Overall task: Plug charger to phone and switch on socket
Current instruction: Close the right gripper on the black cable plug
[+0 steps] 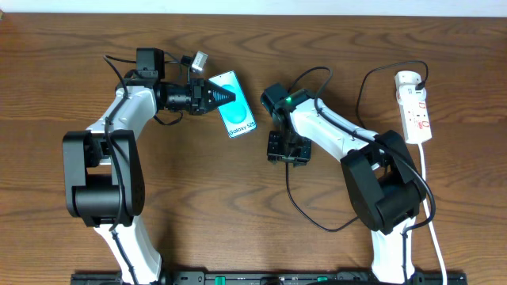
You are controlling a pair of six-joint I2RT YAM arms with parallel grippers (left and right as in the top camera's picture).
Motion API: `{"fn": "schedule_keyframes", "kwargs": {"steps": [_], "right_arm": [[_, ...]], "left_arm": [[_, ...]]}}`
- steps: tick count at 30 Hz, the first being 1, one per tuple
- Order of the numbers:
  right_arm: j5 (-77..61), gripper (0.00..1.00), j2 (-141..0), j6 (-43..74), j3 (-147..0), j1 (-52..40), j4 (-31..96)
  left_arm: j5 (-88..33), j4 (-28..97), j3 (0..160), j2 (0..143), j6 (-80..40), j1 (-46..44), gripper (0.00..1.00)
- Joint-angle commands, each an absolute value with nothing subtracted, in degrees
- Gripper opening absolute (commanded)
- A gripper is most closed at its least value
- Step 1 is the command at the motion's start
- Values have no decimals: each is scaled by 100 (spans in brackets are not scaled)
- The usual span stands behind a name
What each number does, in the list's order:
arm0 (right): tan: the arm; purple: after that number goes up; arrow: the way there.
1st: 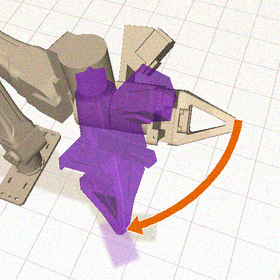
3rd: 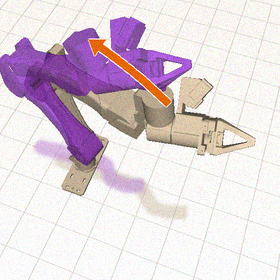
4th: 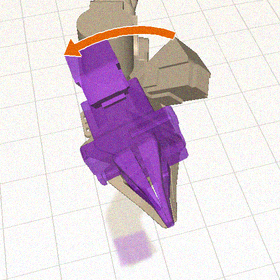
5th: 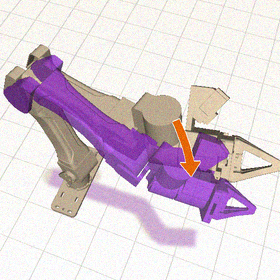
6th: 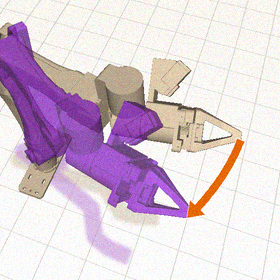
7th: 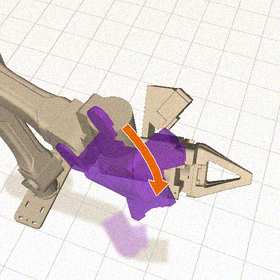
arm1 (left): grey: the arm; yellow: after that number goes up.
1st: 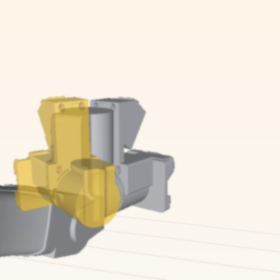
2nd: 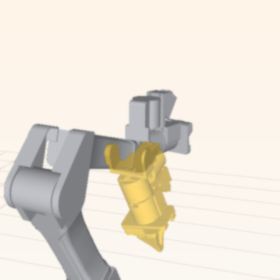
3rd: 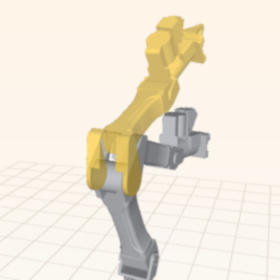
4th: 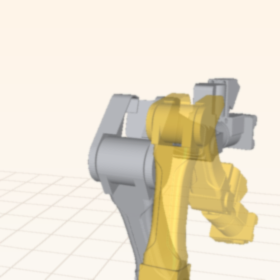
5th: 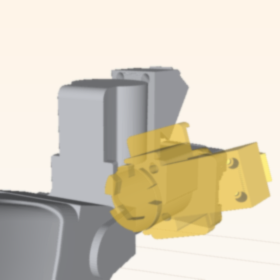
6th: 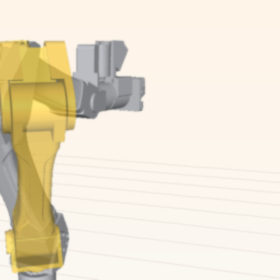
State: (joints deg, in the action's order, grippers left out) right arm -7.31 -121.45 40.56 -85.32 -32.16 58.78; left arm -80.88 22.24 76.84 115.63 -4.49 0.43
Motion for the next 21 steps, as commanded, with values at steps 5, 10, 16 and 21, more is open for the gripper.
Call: {"fn": "schedule_keyframes", "kwargs": {"steps": [5,10,16,21], "right_arm": [[-633,50,-12221,4206,-8331,-3273,5787],[-631,48,-12221,4241,-8263,-3273,5760],[-635,44,-12221,4283,-8149,-3277,5693],[-657,40,-12221,4281,-8149,-3280,5675]], "left_arm": [[-8357,2224,7695,11522,-478,56,8],[-8355,2283,7693,11522,-475,56,7],[-8355,2283,7695,11522,-478,56,7],[-8355,2283,7695,11522,-475,56,7]]}}
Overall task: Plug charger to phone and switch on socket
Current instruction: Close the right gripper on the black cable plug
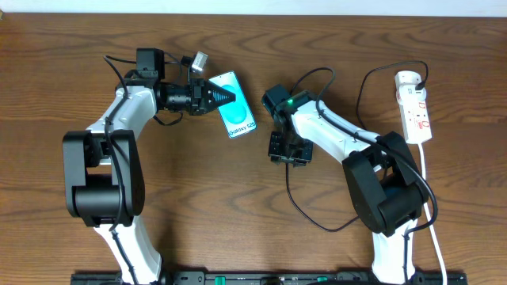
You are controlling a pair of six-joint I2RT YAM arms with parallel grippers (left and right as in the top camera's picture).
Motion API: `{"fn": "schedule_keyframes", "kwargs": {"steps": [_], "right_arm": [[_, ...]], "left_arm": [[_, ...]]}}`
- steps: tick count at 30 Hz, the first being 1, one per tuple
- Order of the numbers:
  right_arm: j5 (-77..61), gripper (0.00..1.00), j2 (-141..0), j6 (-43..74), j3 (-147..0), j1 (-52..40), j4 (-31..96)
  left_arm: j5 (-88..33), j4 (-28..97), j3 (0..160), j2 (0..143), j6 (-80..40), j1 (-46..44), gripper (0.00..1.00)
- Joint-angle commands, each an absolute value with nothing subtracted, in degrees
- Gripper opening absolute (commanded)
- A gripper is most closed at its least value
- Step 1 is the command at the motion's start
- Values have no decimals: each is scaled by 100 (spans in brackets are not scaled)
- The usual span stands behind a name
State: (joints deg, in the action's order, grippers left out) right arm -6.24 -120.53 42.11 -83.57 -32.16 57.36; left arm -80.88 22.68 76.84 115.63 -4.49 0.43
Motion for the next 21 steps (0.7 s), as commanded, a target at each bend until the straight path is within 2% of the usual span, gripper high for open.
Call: {"fn": "schedule_keyframes", "kwargs": {"steps": [1,4,9,21], "right_arm": [[-661,38,-12221,4281,-8147,-3280,5675],[-679,37,-12221,4283,-8147,-3299,5673],[-729,40,-12221,4281,-8147,-3317,5680],[-854,40,-12221,4281,-8147,-3409,5763]], "left_arm": [[-8355,2283,7693,11522,-475,56,7],[-8355,2283,7695,11522,-475,56,7],[-8355,2281,7695,11522,-475,56,7],[-8355,2283,7695,11522,-475,56,7]]}}
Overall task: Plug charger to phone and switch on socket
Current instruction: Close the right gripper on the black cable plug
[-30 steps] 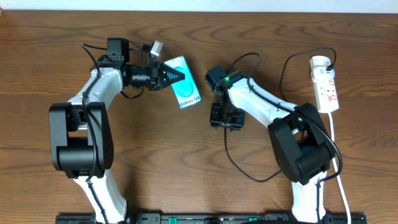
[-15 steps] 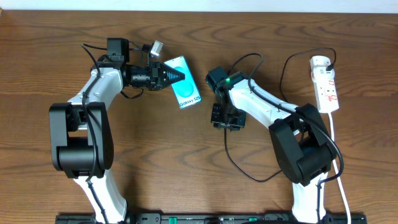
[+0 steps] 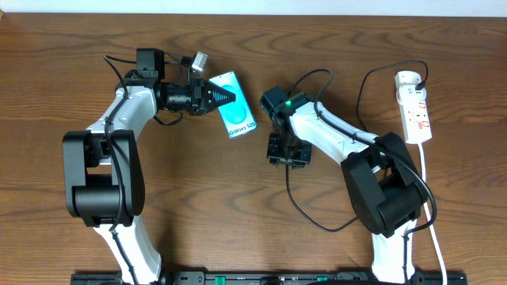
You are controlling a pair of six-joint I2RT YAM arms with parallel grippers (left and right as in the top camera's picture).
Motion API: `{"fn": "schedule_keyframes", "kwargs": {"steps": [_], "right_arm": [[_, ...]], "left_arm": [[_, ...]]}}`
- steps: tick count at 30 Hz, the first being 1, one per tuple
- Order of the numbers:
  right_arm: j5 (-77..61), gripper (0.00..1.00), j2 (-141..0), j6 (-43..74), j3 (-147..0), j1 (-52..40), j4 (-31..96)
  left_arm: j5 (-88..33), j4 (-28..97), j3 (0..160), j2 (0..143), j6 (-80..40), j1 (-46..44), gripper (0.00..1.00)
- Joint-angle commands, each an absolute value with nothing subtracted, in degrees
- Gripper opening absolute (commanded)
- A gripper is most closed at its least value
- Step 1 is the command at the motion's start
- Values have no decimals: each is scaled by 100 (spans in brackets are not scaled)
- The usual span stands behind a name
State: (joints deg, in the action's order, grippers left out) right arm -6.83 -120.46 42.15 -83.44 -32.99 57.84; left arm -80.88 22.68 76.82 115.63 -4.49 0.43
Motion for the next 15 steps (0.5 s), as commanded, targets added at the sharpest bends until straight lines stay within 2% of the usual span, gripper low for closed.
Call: {"fn": "schedule_keyframes", "kwargs": {"steps": [1,15], "right_arm": [[-854,40,-12221,4283,-8147,-3409,5763],[-740,40,-12221,4283,-8147,-3389,5671]], "left_arm": [[-8355,2283,7695,11522,-478,56,7],[-8355,2283,7695,11522,-475,56,7]]}}
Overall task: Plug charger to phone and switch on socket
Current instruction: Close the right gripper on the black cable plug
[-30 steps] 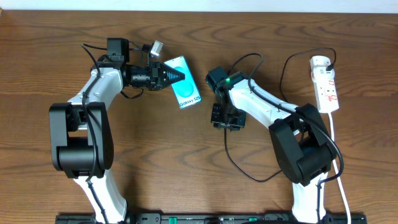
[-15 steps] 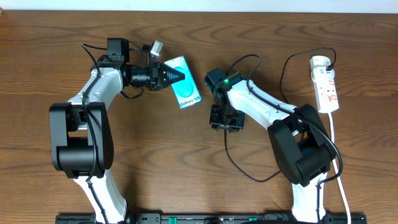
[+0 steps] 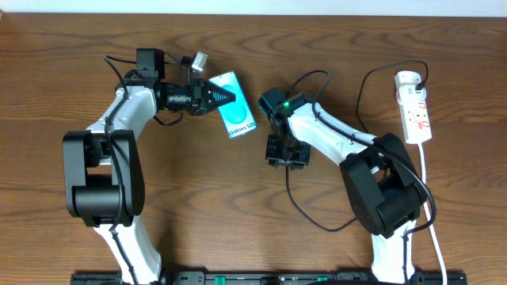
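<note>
A light-blue phone lies flat on the table, screen up, tilted. My left gripper reaches in from the left with its fingers closed to a point over the phone's upper end. My right gripper points down at the table just right of the phone. It seems shut on the end of the black charger cable, which trails out from under it. The plug itself is hidden. The white socket strip lies at the far right.
The black cable loops across the near right of the table towards the right arm's base. The strip's white lead runs down the right edge. A small silver-and-black piece sits beside the left wrist.
My right gripper has shifted slightly to the left, nearer the phone's lower right edge. The left gripper and the phone are where they were.
At each earlier moment the left gripper stayed shut over the phone's top end and the phone did not move. The right gripper, with the cable trailing from it, stood a little further left each time.
</note>
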You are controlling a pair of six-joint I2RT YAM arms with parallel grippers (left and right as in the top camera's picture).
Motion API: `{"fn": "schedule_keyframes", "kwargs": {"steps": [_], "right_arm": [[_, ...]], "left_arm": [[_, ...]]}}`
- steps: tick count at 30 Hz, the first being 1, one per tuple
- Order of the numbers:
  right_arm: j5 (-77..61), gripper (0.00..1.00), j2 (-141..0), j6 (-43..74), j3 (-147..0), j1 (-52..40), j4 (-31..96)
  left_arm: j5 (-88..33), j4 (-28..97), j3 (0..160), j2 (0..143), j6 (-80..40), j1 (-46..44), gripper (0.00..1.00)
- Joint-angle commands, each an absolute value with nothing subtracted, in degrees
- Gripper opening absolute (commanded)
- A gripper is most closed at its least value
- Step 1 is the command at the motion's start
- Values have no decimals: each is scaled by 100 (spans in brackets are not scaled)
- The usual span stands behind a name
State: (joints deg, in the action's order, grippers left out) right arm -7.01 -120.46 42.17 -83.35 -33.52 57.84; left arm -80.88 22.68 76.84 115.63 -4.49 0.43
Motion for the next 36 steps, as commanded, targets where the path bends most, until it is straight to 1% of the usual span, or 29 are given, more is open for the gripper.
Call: {"fn": "schedule_keyframes", "kwargs": {"steps": [1,7,24,28,31,33,36], "right_arm": [[-742,40,-12221,4283,-8147,-3385,5655],[-725,37,-12221,4283,-8147,-3380,5599],[-572,38,-12221,4281,-8147,-3315,5465],[-569,34,-12221,4281,-8147,-3315,5485],[-569,28,-12221,4281,-8147,-3315,5487],[-569,25,-12221,4281,-8147,-3315,5487],[-569,24,-12221,4281,-8147,-3315,5487]], "left_arm": [[-8353,2283,7693,11522,-475,56,7],[-8355,2283,7695,11522,-475,56,8],[-8355,2283,7695,11522,-475,56,8],[-8355,2285,7695,11522,-475,56,7],[-8353,2283,7695,11522,-475,56,7],[-8355,2283,7695,11522,-475,56,7],[-8353,2283,7695,11522,-475,56,7]]}}
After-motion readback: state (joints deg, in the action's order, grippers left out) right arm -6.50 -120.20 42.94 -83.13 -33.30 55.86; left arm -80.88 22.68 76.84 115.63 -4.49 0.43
